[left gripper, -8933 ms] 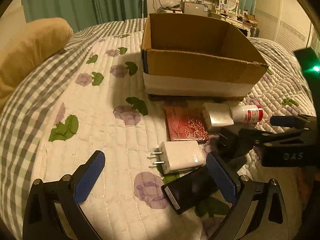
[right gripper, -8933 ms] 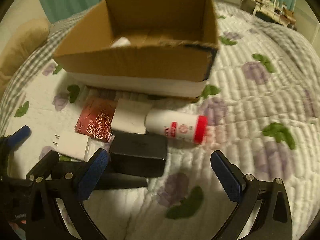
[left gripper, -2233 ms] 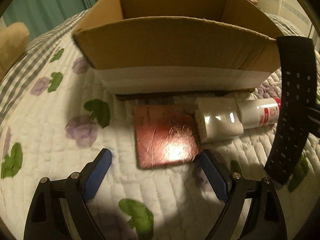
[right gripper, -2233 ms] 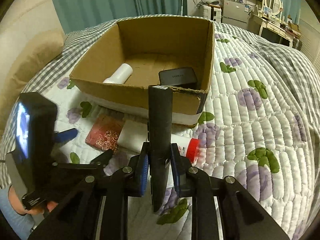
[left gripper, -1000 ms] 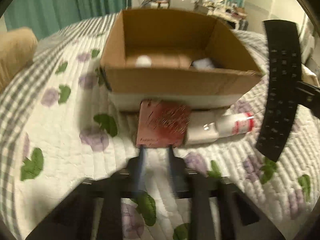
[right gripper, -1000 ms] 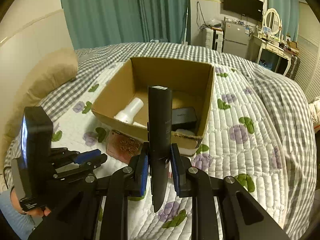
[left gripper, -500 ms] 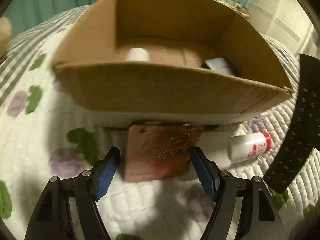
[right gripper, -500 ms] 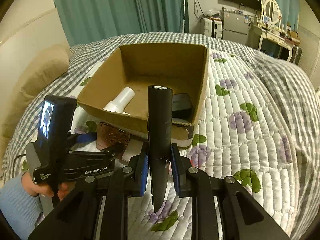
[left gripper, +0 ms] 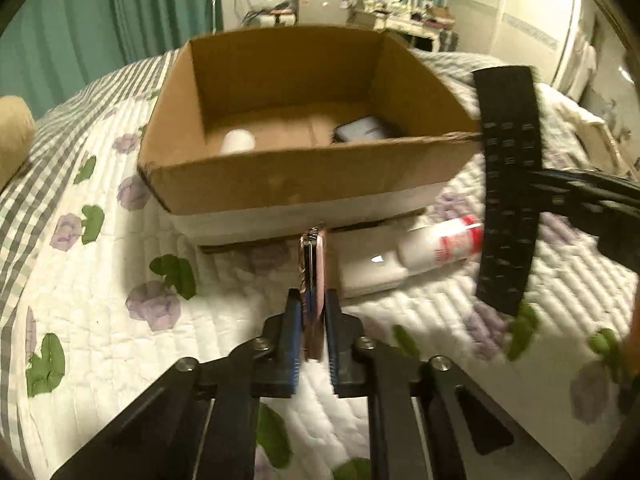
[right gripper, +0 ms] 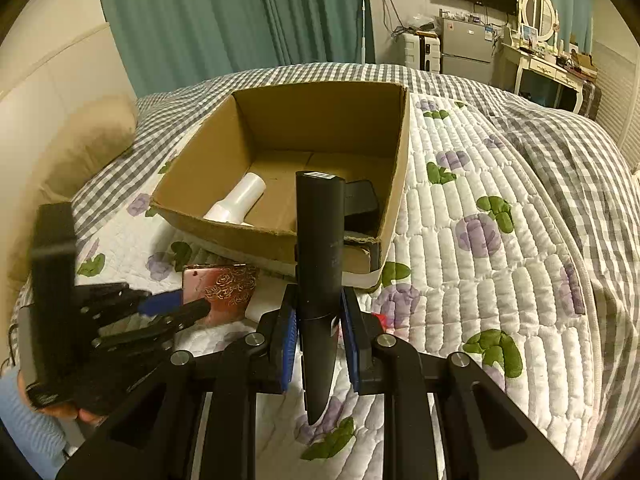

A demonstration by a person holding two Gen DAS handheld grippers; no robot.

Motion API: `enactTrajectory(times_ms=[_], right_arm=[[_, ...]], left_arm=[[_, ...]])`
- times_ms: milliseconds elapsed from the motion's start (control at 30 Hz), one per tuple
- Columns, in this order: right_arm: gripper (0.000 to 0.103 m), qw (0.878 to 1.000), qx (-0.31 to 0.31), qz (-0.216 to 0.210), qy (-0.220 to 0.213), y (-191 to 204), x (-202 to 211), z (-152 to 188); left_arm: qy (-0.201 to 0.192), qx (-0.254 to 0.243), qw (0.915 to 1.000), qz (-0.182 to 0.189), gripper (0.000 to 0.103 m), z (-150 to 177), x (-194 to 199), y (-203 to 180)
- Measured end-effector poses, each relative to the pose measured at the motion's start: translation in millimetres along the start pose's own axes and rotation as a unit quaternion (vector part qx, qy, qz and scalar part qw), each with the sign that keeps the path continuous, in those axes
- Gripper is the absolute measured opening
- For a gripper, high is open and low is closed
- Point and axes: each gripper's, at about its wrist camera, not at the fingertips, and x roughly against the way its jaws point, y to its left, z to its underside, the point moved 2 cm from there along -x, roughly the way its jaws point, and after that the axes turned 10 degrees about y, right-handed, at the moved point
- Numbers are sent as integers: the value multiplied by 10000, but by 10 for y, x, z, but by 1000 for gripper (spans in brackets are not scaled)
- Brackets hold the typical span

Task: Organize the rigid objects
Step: 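Grasp the red card case with left tool while right tool holds the remote, then lower the card case and remote into the box and open both tools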

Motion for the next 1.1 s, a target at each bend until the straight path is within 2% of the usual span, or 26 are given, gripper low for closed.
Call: enactTrajectory(times_ms=[100, 200, 400, 600, 733, 867, 1000, 1100], right_arm=[[19, 10000, 18, 36, -4, 25, 31, 11], [19, 10000, 27, 64, -7, 56, 49, 4], [19, 9999, 94, 80, 5, 113, 40, -3], [19, 9998, 143, 18, -114, 126, 147, -49], [19, 9990, 270, 99, -348, 170, 411, -264], [19, 9965, 465, 255, -648, 252, 723, -593], [19, 9944, 592, 287, -832, 321, 890, -933], [19, 9942, 636, 307, -813, 334, 860, -1135]], left_arm=[[-113, -177, 9996, 178, 10, 9, 79, -104], [-138, -324, 9994, -44, 10, -70, 3, -154], [-172, -40, 9998, -136, 11, -248, -153, -37], [-542, 108, 9984, -115, 10, -259, 253, -10], [-855, 200, 9959, -196, 10, -394, 653, 12], [-1326, 191, 9904, -333, 10, -633, 1061, 39], [-1555, 210, 9869, -375, 10, -887, 1228, 105], [-1629, 188, 9852, -494, 10, -1133, 1218, 156]])
